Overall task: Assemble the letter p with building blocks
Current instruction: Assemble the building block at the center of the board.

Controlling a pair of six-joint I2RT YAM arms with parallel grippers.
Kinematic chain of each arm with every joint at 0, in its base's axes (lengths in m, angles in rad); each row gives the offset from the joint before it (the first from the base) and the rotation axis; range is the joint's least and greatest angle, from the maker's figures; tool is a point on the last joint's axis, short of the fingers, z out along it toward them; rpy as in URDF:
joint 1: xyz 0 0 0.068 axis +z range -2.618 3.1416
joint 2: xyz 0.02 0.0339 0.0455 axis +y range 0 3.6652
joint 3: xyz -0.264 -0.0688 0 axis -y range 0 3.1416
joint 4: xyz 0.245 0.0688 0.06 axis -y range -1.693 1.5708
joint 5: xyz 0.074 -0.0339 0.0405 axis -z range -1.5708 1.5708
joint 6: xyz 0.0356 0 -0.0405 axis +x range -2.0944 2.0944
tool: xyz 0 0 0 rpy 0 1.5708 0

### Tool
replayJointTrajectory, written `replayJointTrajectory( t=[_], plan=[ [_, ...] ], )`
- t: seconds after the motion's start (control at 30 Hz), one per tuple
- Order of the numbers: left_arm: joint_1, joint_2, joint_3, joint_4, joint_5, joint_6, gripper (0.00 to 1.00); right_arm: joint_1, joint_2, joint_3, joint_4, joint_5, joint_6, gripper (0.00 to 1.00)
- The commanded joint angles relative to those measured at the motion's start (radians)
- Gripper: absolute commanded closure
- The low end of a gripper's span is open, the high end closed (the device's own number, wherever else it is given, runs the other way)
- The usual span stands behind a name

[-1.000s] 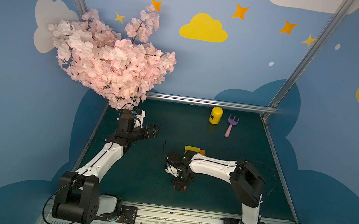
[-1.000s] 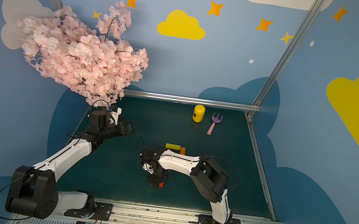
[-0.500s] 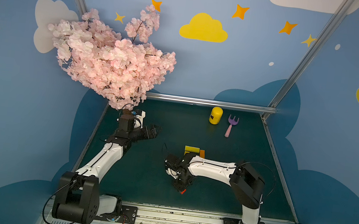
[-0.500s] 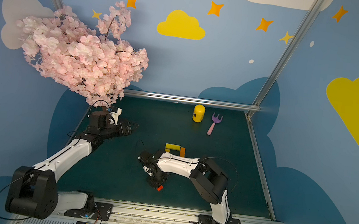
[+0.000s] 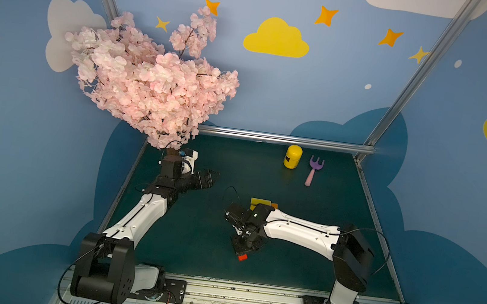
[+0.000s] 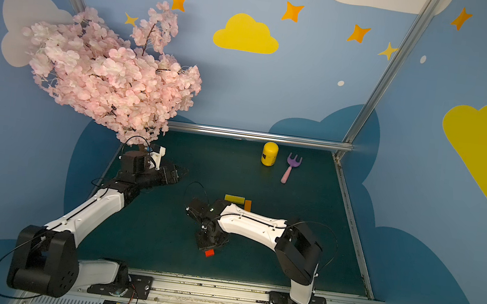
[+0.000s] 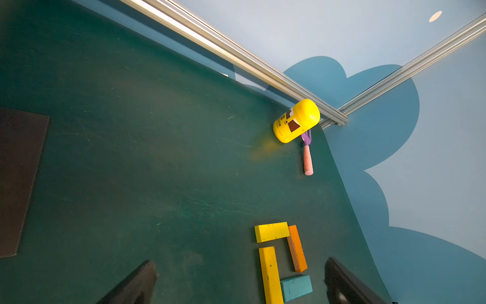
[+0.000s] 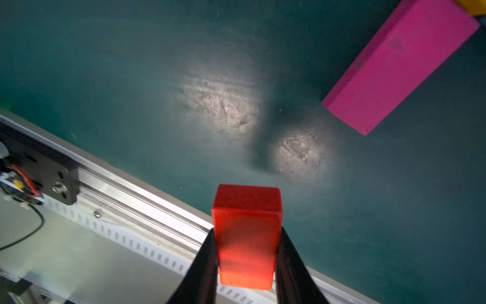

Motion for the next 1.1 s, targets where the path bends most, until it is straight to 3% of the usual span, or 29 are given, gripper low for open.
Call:
replayJointTrajectory(
  t=[0.0,0.27,1.07],
  plan=[
    [0.005,-0.020,0.023,-0.005,0.034,0.023,0.00,-0.023,0.017,-0.031,0.060,-0.047,0.113,0.76],
    [0.006,-0.035,0.018,0.014,0.062,0.012,0.00,-0.049,0.047,-0.123,0.137,-0.089,0.193,0.77],
    [0.006,-0.028,0.006,0.029,0.063,0.011,0.00,-0.112,0.145,-0.106,0.071,-0.038,0.170,0.83]
  ],
)
